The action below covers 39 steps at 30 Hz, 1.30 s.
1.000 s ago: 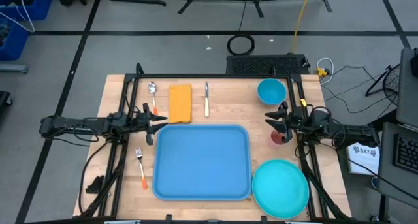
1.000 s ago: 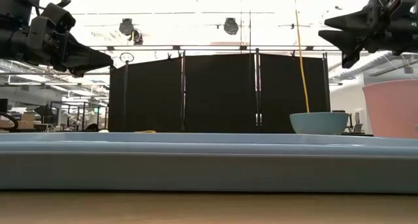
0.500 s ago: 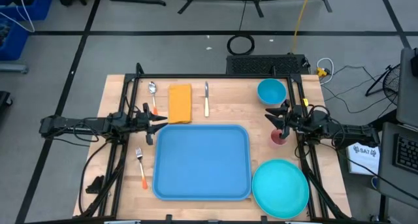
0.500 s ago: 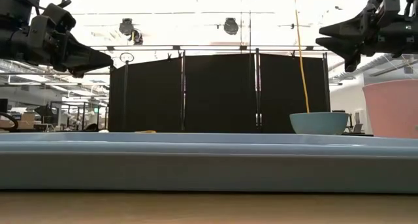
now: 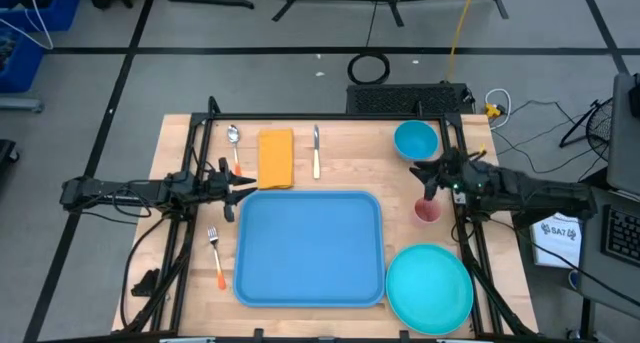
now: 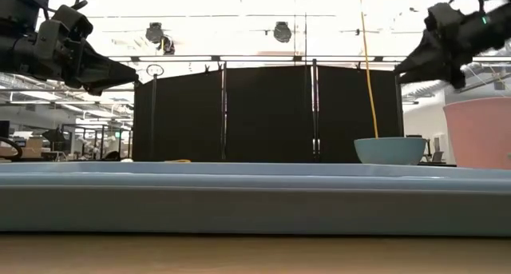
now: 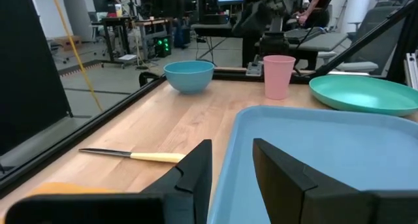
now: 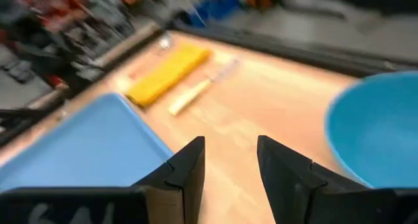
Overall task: Set up tray
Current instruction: Put the pink cup on the blue serving tray
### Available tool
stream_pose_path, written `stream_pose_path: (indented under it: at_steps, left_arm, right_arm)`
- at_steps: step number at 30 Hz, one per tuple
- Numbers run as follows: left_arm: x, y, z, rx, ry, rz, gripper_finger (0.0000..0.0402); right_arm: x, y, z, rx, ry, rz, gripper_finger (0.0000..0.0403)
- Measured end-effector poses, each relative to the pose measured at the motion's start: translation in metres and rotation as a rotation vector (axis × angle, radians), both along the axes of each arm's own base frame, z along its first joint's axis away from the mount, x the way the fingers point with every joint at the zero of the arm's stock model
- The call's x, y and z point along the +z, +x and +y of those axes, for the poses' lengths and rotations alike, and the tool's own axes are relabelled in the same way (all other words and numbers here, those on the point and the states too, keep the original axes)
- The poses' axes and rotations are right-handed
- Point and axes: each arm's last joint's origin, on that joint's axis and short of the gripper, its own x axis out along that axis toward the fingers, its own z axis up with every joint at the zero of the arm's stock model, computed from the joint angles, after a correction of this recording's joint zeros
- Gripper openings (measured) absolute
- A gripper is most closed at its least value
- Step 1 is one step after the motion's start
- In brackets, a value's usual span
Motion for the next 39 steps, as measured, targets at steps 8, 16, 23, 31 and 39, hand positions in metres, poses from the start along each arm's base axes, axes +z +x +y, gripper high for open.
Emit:
stream_pose_path:
  at_steps: [8,16,23,31,39]
  left_arm:
    - [-0.001,0.000,0.000,0.004,0.001,0.012,0.0118]
    - [-0.006,-0.001,0.000,0.004,0.001,0.058,0.0118]
    - [-0.006,-0.001,0.000,0.003,-0.004,0.061,0.0118]
    - [-0.010,-0.001,0.000,0.002,-0.004,0.100,0.0118]
    - [-0.010,-0.001,0.000,0.000,-0.005,0.100,0.0118]
  right_arm:
    - [0.087,0.021,0.000,-0.111,0.267,0.381,0.0114]
    - [0.091,0.050,0.007,-0.112,0.611,0.899,0.0078]
    - [0.076,0.054,0.006,-0.151,0.627,0.970,0.0064]
    - [0.046,0.044,0.008,-0.162,0.655,1.030,0.0083]
    - [0.012,0.035,0.009,-0.153,0.682,1.046,0.0110]
